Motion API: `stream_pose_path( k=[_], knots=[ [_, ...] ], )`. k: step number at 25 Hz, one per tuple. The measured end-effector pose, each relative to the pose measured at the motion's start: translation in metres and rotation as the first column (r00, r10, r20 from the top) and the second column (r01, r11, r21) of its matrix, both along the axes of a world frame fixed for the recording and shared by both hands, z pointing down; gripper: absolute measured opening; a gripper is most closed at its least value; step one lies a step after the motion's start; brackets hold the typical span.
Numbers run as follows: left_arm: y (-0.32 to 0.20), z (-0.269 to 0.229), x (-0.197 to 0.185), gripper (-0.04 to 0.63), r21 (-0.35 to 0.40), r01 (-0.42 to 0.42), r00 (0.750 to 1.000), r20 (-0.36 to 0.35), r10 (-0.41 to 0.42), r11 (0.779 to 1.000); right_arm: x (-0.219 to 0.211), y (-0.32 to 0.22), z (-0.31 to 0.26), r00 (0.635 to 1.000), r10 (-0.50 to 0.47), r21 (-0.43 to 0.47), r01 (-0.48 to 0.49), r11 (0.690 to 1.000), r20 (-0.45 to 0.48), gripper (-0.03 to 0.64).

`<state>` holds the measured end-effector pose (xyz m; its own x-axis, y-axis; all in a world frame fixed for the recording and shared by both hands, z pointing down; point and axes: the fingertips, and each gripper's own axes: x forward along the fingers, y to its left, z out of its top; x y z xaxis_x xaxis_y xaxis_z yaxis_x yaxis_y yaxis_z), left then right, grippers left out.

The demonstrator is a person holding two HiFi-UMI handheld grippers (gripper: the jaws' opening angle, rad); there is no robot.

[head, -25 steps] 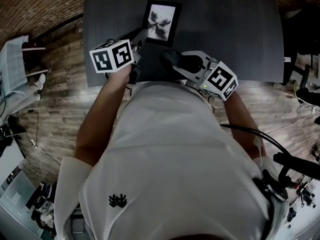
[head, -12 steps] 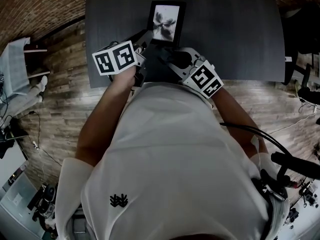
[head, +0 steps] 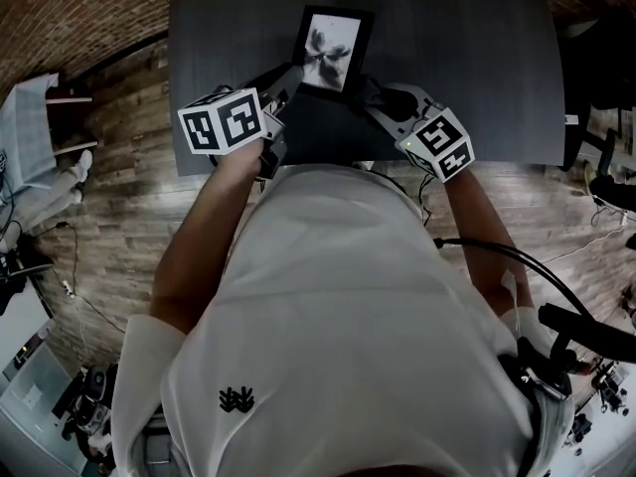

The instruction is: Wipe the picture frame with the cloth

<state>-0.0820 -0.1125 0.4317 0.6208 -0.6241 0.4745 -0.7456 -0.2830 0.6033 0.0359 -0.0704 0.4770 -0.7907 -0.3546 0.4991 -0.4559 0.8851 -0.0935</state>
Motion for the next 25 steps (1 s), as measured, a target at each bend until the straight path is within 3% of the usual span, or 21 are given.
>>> stream_pose_path(
  k=[5,9,17,25],
  knots=[
    [0.011,0.0,0.021,0.077,0.003,-0.084,0.996,0.006,0.083,0.997,0.037,-0.045,-0.024,0.995,0.097,0.055,-0.098,0.994,0.014,0.109],
    [0.016,-0.002,0.035,0.077,0.004,-0.118,0.993,-0.01,0.118,0.993,0.047,-0.066,-0.04,0.992,0.12,0.071,-0.122,0.99,0.025,0.109],
    [0.017,-0.003,0.039,0.077,0.005,-0.12,0.993,-0.01,0.12,0.993,0.023,-0.025,-0.03,0.998,-0.021,0.009,0.02,1.0,0.056,0.109],
    [0.013,-0.004,0.051,0.077,0.004,-0.131,0.991,-0.013,0.131,0.991,0.012,0.008,-0.022,0.984,-0.148,-0.024,0.151,0.988,0.096,0.109]
  ],
)
